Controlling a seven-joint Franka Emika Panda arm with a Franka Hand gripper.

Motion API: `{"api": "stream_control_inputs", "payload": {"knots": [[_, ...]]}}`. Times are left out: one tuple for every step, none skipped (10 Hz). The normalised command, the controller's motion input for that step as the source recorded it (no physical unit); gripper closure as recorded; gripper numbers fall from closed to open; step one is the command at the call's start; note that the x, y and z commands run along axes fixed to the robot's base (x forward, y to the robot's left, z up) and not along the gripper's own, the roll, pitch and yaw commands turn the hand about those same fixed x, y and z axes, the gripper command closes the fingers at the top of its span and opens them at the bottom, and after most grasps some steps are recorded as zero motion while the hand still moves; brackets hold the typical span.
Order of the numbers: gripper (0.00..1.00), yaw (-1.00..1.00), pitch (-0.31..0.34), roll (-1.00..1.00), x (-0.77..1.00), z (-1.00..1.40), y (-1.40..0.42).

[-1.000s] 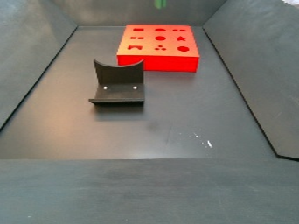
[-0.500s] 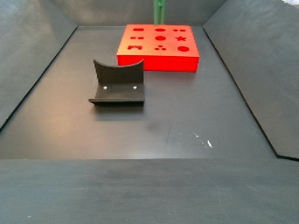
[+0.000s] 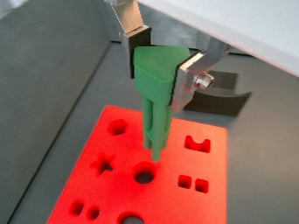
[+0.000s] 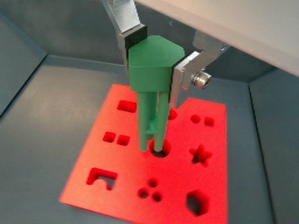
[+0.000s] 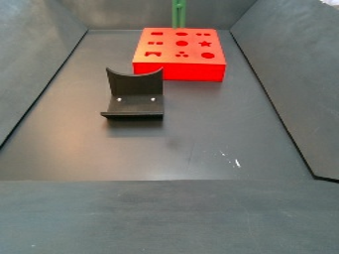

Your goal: Insert the 3 prong object.

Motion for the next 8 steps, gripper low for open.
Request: {"api": "stream_control_inputs", "payload": {"knots": [[1.0,-0.65,-0.144,-0.07,0.2,-0.19,0.36],[1.0,-0.66,-0.067,-0.01,0.25,-0.09,0.4],[1.0,-0.7,0.0,0.0,0.14,-0.07,0.35],[1.0,-0.8,0.0,0.03,-0.13,-0.07,0.19],[1.0,-0.72,-0.057,0.02,-0.39,-0.25,0.23],[1.0,-0.32,-0.059,0.15,-0.12,-0.36,0.04],[1.0,-0.33,-0.027,0.11,-0.12,-0.26,0.17],[1.0,-0.16,-0.043,-0.03,-0.05,-0.14,0.22]]}}
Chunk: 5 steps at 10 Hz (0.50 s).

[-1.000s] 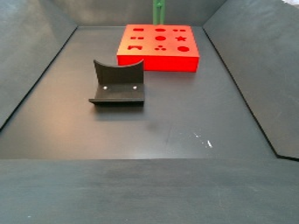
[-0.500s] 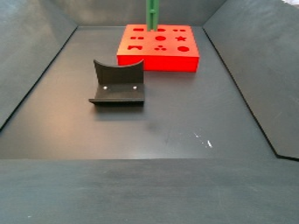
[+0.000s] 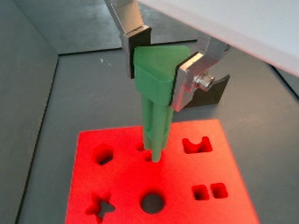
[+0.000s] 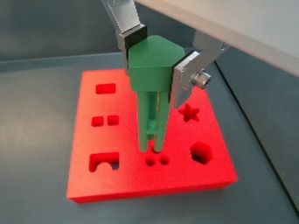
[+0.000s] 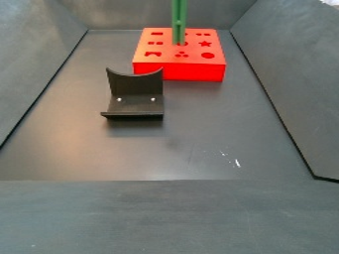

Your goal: Insert the 3 prong object.

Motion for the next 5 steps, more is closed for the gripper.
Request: {"api": "stream_control_inputs", "payload": {"knots": [[1.0,0.0,-0.106,-0.16,0.0,-0.12,0.18],[1.0,0.13,-0.154,-0.2,0.0,-0.17,0.32],[1.0,0.28,-0.179,-0.13,-0.02,-0.2,0.16],[1.0,0.32,-0.16,-0.1,-0.02,-0.22,0.04],[1.0,0.16,-0.123,0.0,-0.11,-0.14,0.0]]}}
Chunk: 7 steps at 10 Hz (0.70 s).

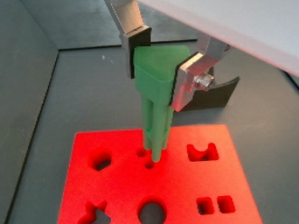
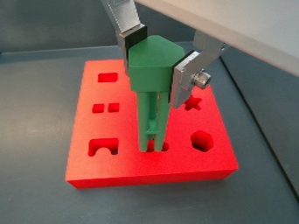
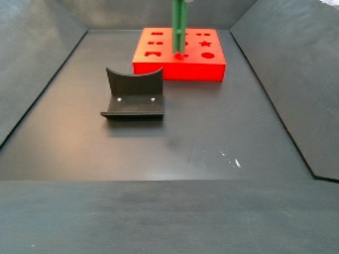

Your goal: Insert the 3 prong object.

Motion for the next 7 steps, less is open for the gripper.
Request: {"api": "stream_control_inputs", "payload": {"knots": [[1.0,0.0,-0.064,0.0,-0.2,-0.11,0.0],[1.0,0.0,0.0,0.04,-0.25,-0.03,0.0],[1.0,0.0,0.177,0.07,-0.05,0.0,0.0],[1.0,0.0,0.153,0.03,0.12,0.0,-0.09],[1.0,-0.01,0.043,0.0,0.17,-0.12,-0.05],[1.0,0.0,0.017,0.0,0.23,-0.15,-0.04],[1.0,0.0,0.0,0.05,0.01,-0.24,0.0]]}}
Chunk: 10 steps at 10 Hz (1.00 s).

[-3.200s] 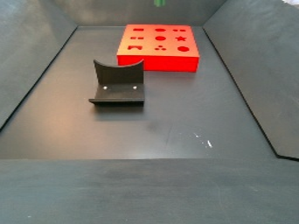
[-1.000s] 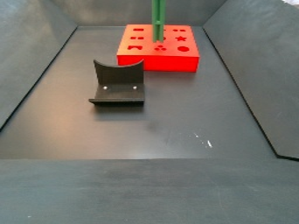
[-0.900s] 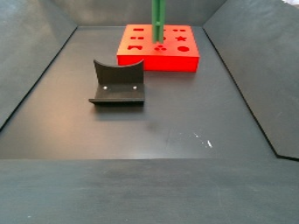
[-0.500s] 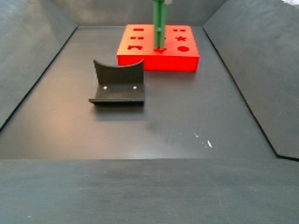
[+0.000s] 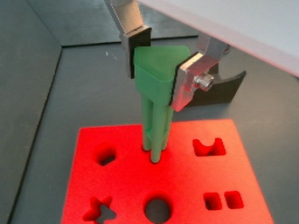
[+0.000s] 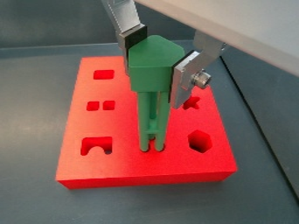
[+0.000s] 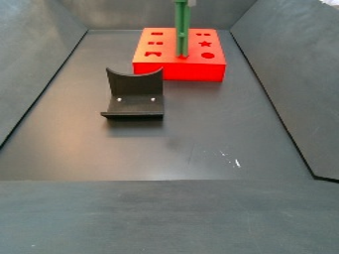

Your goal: Insert the 3 prong object.

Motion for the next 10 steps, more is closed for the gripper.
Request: {"api": "stream_control_inputs", "payload": {"knots": [[1.0,0.0,0.0,0.03,0.0,-0.21,0.0],[1.0,0.0,0.0,0.0,0.09,-0.15,0.01],[1.0,0.0,0.0,0.0,0.03,0.0,0.0],[1.0,-0.25,0.01,0.1,0.0,-0.62,0.0],[1.0,-0.31,0.044,0.14,0.0,-0.79,0.0],[1.0,-0.26,0.08,0.21,0.0,-0.58,-0.01],[1.0,-0.28,0.111,0.23,0.11,-0.58,-0.02],[1.0,-0.26,0.074,0.15,0.09,-0.59,-0.02],[1.0,-0.21,0.064,0.01,0.11,-0.89,0.0],[1.0,-0.16,0.0,0.0,0.0,-1.0,-0.02]]}}
